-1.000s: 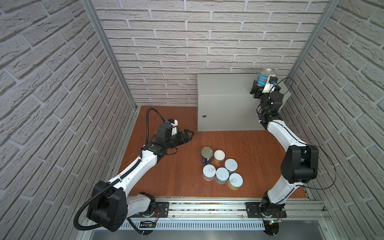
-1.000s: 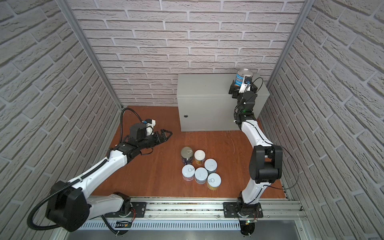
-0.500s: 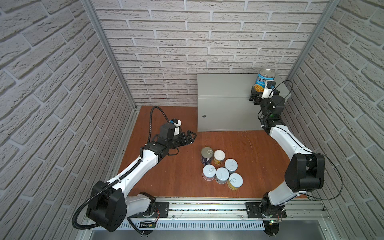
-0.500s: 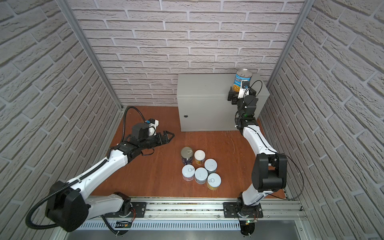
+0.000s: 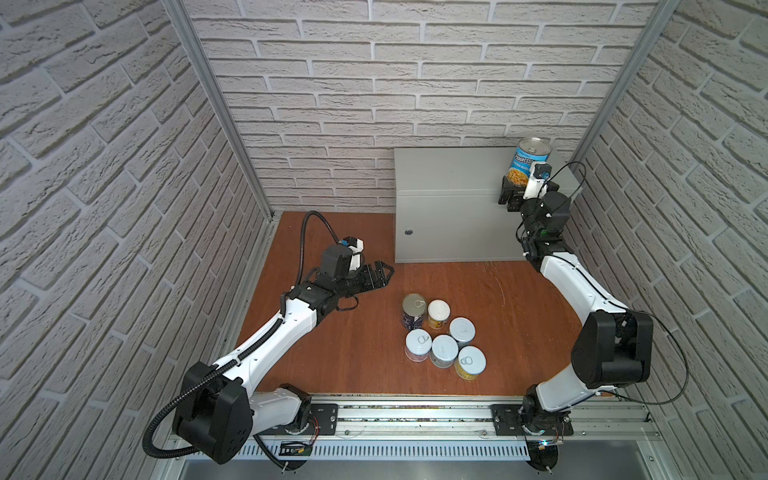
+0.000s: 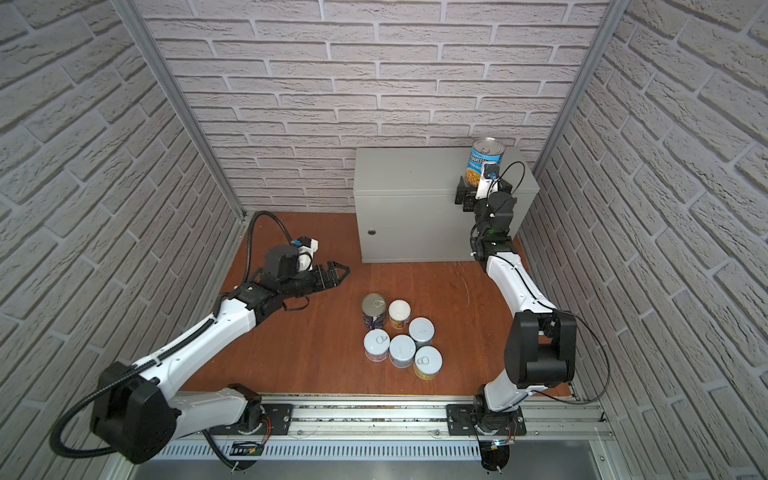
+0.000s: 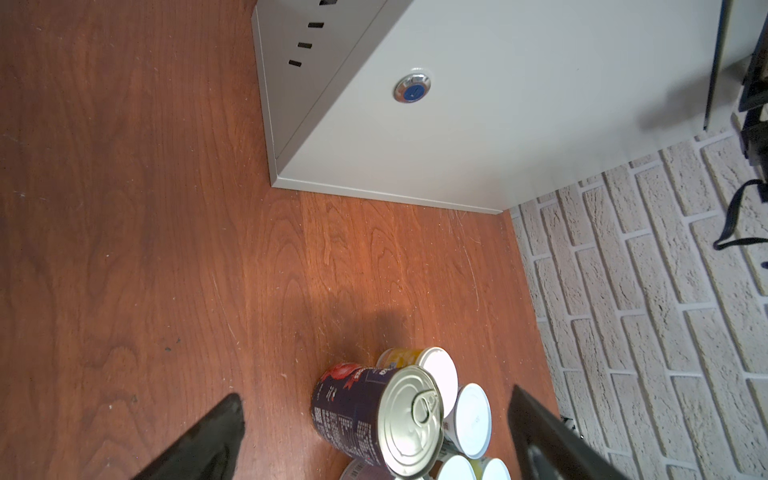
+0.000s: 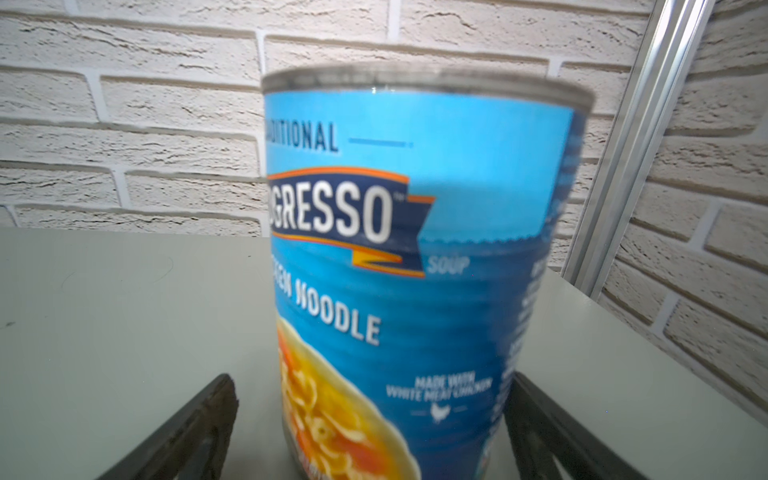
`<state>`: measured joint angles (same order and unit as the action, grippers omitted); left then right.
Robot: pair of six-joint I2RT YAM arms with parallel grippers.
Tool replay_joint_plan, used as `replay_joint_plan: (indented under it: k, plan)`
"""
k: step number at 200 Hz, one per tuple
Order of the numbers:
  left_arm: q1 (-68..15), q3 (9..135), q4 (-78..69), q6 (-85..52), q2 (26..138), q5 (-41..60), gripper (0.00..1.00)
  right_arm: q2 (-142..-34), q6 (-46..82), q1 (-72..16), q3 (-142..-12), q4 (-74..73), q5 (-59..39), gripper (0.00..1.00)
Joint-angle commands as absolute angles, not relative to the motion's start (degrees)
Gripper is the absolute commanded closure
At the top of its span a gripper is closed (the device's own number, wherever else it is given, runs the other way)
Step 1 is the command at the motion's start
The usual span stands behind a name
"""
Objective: Place and organize the canned foods onto the counter
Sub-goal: 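Lower the blue Progresso can onto the cabinet top with the right gripper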
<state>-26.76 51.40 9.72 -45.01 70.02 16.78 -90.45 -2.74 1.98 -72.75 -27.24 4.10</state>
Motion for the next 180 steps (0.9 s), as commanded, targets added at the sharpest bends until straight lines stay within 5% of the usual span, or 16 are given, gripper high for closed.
replay_joint_plan:
  k: [1, 180]
  plan:
    - [-27.2, 53.4, 8.3, -44.3, 70.0, 16.4, 0.02, -88.0, -1.3, 1.5, -71.0, -25.1, 2.9, 0.00]
    - [-27.2, 51.8, 8.9, -43.2, 68.0, 15.7, 0.02, -83.2, 0.3, 1.4, -69.5, -25.1, 5.4, 0.02]
